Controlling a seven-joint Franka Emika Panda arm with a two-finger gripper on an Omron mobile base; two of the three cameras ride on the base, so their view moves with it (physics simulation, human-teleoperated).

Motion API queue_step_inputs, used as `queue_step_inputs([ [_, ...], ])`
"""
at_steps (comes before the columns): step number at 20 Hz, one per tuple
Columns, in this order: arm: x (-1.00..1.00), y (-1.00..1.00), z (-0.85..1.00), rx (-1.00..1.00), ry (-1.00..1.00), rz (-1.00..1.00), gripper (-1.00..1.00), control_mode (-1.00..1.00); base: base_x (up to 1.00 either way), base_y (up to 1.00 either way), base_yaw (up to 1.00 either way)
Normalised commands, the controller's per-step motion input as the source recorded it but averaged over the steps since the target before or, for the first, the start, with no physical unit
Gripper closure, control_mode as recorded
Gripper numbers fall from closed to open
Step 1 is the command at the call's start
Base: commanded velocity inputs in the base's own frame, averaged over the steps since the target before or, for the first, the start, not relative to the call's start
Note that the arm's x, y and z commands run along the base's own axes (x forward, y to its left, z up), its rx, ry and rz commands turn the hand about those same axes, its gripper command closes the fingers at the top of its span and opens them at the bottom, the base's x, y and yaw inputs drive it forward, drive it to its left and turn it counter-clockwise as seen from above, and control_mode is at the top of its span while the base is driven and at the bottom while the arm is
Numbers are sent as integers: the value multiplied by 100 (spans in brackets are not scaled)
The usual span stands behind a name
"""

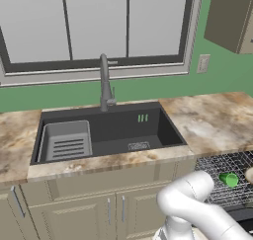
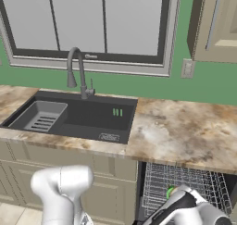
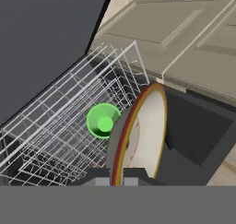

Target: Pick up the cup and bowl from the counter, place them in the dishwasher, and close the dishwasher door.

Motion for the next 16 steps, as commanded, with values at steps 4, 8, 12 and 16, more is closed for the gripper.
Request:
queue_step_inputs([
  [4,30,-28,-18,0,0,0,100,-100,0,0,0],
  [8,37,-27,-32,0,0,0,100,-100,0,0,0],
  [12,39,-26,-34,0,0,0,100,-100,0,0,0],
  [16,31,-23,-40,0,0,0,100,-100,0,0,0],
])
